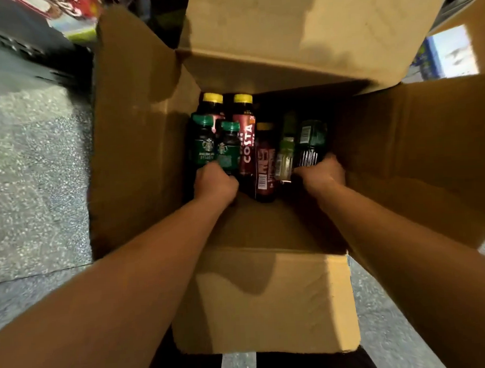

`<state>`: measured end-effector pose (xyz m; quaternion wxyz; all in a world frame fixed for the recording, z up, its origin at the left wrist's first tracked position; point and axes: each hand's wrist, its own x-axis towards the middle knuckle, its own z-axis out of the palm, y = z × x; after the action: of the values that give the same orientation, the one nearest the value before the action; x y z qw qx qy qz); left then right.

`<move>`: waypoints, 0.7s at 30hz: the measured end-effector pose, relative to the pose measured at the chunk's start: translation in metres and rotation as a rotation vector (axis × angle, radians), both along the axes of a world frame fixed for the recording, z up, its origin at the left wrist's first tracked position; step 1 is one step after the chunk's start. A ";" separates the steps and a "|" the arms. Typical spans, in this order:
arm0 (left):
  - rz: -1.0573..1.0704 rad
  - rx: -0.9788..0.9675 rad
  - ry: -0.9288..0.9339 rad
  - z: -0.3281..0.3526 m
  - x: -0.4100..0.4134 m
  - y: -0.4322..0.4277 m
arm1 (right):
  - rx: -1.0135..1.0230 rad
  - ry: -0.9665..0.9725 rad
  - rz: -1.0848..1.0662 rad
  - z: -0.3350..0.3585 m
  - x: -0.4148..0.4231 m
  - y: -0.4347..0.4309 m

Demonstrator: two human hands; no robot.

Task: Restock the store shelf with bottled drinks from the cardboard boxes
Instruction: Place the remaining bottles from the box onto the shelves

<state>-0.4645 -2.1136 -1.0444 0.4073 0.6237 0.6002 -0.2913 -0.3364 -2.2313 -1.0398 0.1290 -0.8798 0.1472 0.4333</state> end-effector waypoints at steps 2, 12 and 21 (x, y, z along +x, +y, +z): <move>0.004 0.030 -0.004 -0.001 -0.002 0.003 | 0.001 -0.046 -0.014 -0.005 -0.002 0.000; 0.253 -0.377 -0.134 -0.010 0.008 -0.014 | 0.071 -0.138 -0.040 -0.013 -0.012 -0.008; 0.512 -0.259 -0.234 -0.030 0.026 -0.034 | 0.065 -0.186 -0.013 -0.025 -0.017 -0.009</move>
<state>-0.4389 -2.1480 -1.0744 0.6098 0.4244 0.6448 -0.1798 -0.3532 -2.2398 -1.0643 0.1732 -0.9105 0.1261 0.3536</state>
